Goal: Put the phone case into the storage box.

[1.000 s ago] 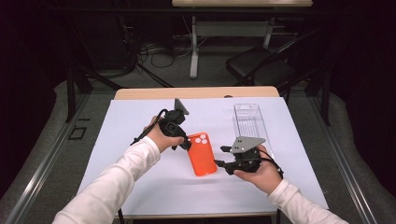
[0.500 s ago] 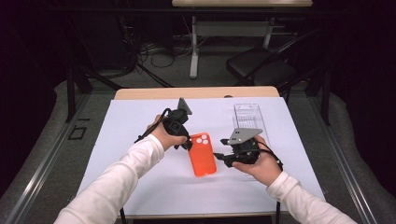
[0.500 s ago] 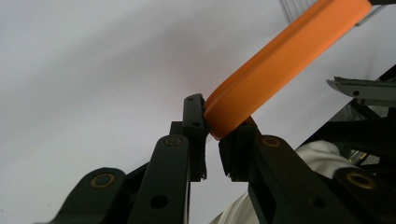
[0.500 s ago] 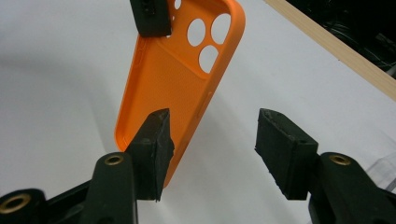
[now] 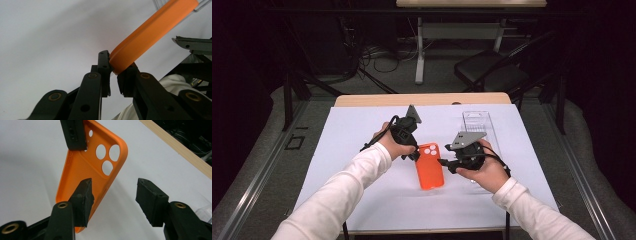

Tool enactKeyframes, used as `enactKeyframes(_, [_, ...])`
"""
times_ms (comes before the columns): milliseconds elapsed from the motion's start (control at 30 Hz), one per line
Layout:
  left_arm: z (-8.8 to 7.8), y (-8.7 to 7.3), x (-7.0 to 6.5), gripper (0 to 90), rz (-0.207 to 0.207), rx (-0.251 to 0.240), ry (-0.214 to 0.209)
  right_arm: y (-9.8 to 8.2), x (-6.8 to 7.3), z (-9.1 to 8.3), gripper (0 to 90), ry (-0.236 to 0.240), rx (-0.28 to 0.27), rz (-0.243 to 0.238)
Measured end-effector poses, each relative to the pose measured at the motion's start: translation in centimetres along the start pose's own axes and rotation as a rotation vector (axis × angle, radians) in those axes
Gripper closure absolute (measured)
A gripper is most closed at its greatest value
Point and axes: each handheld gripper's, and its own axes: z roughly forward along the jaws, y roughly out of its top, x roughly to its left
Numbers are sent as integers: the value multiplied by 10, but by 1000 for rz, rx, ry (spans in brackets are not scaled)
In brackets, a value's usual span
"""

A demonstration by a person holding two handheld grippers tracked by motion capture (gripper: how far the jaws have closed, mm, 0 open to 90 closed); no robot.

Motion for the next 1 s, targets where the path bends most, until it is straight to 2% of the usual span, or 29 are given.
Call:
enactKeyframes(467, [3, 2, -8, 812, 26, 23, 36, 13, -2, 0, 497, -28, 19, -36])
enactKeyframes(667, [3, 3, -10, 812, 30, 30, 43, 19, 0, 2, 513, -24, 22, -49])
enactKeyframes(833, [4, 3, -11, 812, 26, 37, 49, 24, 2, 3, 543, -24, 32, -65])
enactKeyframes(1000, [4, 4, -14, 812, 38, 44, 53, 29, 3, 5, 600, -19, 45, -77])
